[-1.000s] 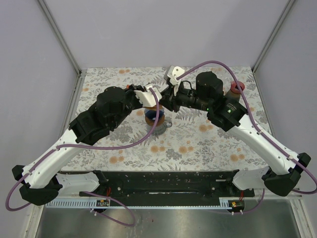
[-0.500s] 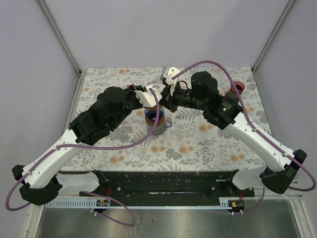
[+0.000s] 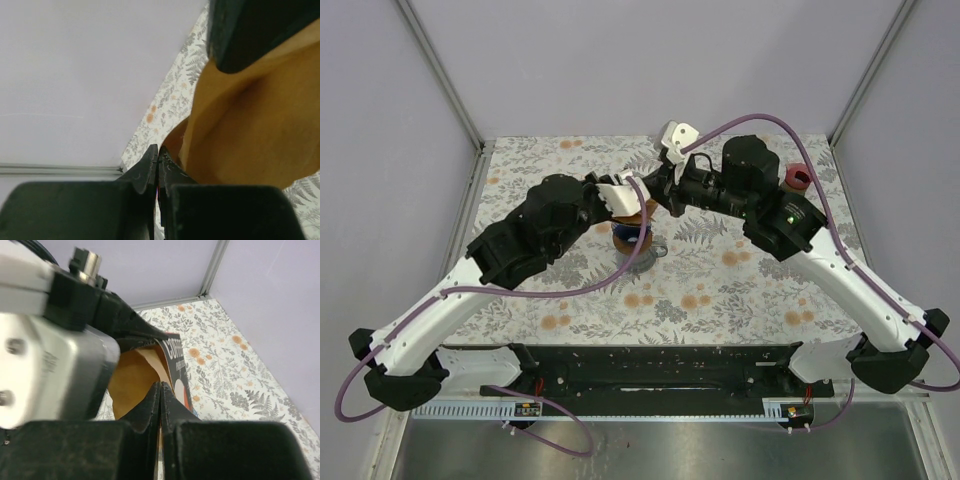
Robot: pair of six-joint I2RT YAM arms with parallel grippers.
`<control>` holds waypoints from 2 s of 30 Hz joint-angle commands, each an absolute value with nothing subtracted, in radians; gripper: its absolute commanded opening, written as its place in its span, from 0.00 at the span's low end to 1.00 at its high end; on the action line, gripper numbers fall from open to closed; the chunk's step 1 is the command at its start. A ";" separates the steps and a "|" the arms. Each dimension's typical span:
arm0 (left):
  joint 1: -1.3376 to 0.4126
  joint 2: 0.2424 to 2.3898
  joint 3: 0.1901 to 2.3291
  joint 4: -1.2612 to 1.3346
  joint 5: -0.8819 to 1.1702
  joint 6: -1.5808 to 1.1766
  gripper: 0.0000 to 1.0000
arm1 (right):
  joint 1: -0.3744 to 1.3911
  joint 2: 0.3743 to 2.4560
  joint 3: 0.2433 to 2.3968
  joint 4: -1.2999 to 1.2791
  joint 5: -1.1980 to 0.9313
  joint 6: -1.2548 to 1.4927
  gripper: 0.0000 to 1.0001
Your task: Place the coffee filter in the dripper
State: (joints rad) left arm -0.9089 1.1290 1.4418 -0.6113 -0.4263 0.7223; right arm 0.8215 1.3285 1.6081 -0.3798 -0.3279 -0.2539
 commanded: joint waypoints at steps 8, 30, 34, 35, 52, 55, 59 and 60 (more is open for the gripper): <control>-0.766 1.246 1.646 -0.742 -0.353 0.543 0.00 | 0.818 1.256 1.701 -0.411 -0.164 -0.353 0.00; -0.258 1.450 1.786 -0.735 -0.058 0.190 0.00 | 0.815 1.247 1.695 -0.319 0.077 -0.299 0.00; -0.161 1.466 1.637 -0.580 -0.060 0.124 0.00 | 0.811 1.269 1.678 -0.321 0.028 -0.244 0.00; -0.140 1.466 1.591 -0.534 -0.060 0.111 0.00 | 0.807 1.275 1.672 -0.321 0.014 -0.230 0.00; -0.061 1.667 1.240 -0.005 -0.106 -0.054 0.00 | 0.709 1.335 1.523 -0.242 -0.268 -0.083 0.00; -0.061 1.703 1.220 0.049 -0.121 -0.058 0.00 | 0.703 1.332 1.503 -0.242 -0.284 -0.072 0.00; -0.061 1.744 1.224 0.034 -0.140 -0.072 0.00 | 0.696 1.330 1.480 -0.236 -0.301 -0.061 0.00; -0.060 1.750 1.226 0.026 -0.138 -0.075 0.00 | 0.695 1.330 1.476 -0.233 -0.302 -0.060 0.00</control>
State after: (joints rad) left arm -0.0669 1.7390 1.2171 -0.0624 -0.1097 -0.0414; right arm 0.7059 1.3441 1.4872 -0.2951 -0.2573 -0.0872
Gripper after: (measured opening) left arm 0.023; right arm 0.017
